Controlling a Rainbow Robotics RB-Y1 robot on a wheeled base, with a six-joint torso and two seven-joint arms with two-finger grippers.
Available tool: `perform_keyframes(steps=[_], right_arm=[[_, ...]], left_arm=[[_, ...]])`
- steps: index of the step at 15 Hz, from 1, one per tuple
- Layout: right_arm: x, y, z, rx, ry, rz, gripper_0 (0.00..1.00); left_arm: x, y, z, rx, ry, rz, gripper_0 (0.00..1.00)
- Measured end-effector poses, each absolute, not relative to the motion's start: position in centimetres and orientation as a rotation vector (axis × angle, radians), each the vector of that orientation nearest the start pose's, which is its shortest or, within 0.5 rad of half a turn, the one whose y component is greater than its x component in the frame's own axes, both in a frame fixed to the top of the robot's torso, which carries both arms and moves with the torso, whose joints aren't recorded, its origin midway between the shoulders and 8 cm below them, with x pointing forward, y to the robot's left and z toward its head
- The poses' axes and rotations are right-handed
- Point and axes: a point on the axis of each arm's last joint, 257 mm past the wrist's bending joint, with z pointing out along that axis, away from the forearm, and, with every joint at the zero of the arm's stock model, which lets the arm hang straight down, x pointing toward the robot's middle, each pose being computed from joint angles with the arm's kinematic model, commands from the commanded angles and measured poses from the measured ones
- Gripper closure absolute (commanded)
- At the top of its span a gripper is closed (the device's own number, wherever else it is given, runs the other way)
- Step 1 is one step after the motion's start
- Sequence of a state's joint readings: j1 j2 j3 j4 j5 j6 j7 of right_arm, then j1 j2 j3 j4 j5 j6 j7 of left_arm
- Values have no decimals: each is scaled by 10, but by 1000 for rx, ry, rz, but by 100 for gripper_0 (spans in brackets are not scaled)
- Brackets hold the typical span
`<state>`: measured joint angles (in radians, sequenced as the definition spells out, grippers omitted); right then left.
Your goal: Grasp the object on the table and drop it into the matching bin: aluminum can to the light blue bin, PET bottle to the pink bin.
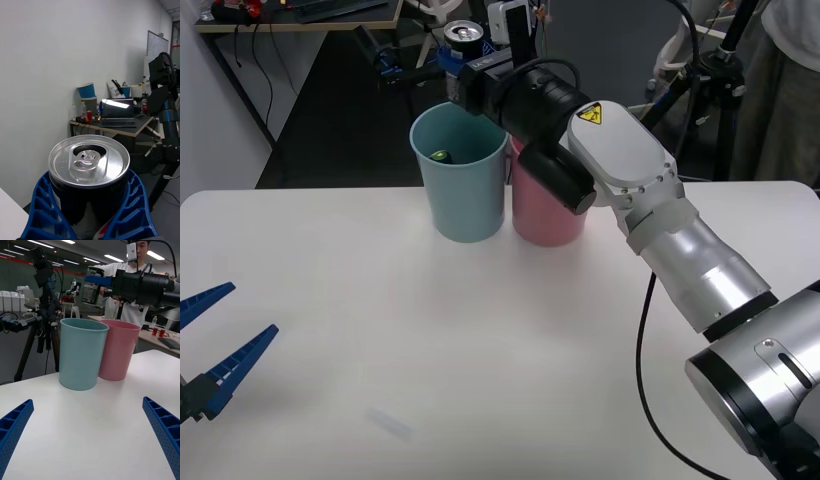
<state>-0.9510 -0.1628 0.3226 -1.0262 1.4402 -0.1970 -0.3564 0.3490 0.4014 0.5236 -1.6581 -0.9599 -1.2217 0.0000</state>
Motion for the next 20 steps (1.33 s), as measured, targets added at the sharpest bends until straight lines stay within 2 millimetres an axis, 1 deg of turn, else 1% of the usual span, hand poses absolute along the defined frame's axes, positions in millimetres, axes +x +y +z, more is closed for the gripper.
perform_keyframes(steps=[1,2,15,18,20], right_arm=[[659,68,15,-524,1320,534,31],[659,69,14,-527,1320,530,0],[656,71,19,-529,1306,533,0],[646,57,20,-516,1285,554,0],[627,42,19,-531,1255,572,0]], left_arm=[[342,330,-169,465,1441,-567,0],[342,330,-169,465,1441,-567,0],[342,330,-169,465,1441,-567,0],[342,330,-169,465,1441,-567,0],[342,330,-169,465,1441,-567,0]])
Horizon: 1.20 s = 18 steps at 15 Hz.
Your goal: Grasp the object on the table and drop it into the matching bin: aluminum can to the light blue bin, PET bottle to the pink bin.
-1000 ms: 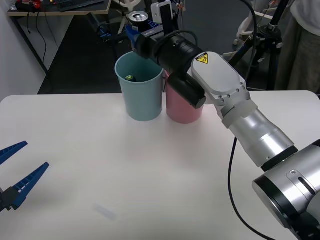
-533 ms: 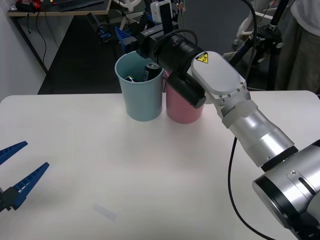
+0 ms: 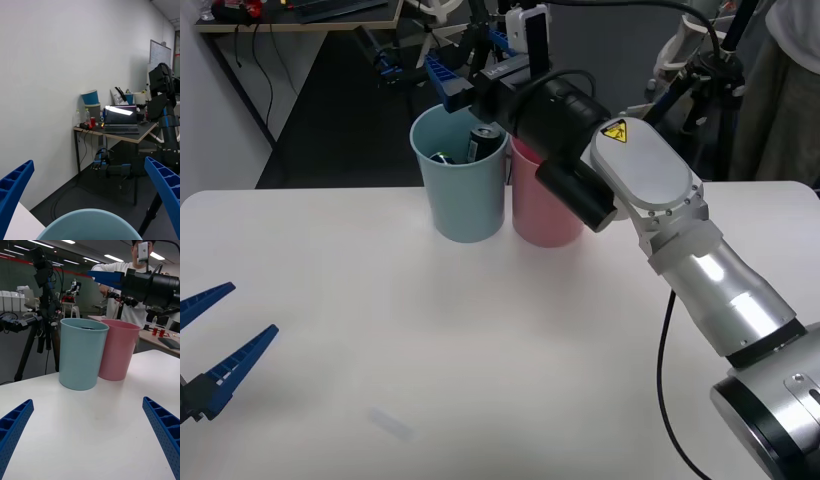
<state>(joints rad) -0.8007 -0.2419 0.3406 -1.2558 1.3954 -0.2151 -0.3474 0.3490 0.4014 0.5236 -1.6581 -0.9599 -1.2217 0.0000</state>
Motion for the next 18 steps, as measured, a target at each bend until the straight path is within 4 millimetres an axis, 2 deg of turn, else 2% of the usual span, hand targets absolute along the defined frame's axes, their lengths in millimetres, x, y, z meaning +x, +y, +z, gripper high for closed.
perform_keyframes(steps=[2,6,11,14,18], right_arm=[[606,20,8,-534,1244,585,0],[555,-40,-26,-529,1269,613,0],[506,-124,-65,-573,1334,630,0],[481,-183,-92,-620,1370,557,0],[437,-240,-126,-641,1434,533,0]], left_arm=[[342,330,-169,465,1441,-567,0],[342,330,-169,465,1441,-567,0],[342,330,-169,465,1441,-567,0],[342,330,-169,465,1441,-567,0],[342,330,-169,465,1441,-567,0]])
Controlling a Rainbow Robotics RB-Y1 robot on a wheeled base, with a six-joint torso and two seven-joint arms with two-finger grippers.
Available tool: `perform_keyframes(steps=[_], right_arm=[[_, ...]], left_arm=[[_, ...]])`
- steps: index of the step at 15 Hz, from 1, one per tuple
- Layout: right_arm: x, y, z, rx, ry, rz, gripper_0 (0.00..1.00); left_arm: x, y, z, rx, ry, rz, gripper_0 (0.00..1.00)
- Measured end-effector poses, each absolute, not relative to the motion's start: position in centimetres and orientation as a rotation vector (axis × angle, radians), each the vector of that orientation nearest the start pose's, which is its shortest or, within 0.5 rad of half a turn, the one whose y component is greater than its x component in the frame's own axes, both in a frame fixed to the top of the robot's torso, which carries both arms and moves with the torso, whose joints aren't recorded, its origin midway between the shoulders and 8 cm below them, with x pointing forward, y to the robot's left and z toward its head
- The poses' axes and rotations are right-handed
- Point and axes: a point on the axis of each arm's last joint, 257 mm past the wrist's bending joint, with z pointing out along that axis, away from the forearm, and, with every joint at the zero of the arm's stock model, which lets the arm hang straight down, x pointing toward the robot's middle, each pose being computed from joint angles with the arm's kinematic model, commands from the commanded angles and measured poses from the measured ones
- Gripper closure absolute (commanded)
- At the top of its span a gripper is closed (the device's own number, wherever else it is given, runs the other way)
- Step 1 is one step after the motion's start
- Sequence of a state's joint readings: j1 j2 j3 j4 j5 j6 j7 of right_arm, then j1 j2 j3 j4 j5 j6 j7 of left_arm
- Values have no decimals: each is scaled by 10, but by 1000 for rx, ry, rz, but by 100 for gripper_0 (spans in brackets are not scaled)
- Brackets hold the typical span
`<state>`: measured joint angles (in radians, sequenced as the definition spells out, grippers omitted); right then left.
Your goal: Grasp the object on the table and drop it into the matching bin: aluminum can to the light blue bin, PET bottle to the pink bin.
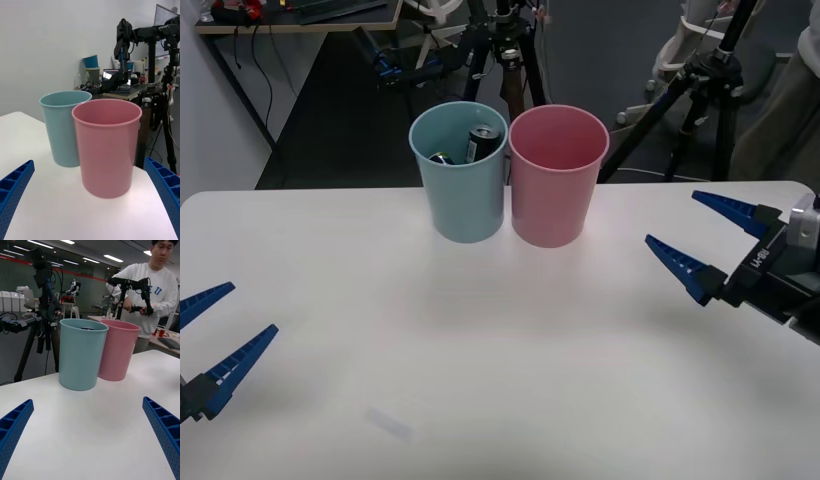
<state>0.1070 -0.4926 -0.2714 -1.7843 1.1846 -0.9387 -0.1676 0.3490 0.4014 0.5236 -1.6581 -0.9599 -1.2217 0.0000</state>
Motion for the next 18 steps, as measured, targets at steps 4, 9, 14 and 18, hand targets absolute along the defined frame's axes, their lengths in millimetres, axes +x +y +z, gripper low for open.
perform_keyframes(steps=[4,9,14,18], right_arm=[[395,-291,-158,-610,1530,498,0],[365,-329,-180,-573,1587,490,0],[358,-357,-185,-542,1597,439,0],[358,-368,-190,-517,1607,421,0]], left_arm=[[342,330,-169,465,1441,-567,0],[342,330,-169,465,1441,-567,0],[342,330,-169,465,1441,-567,0],[342,330,-169,465,1441,-567,0]])
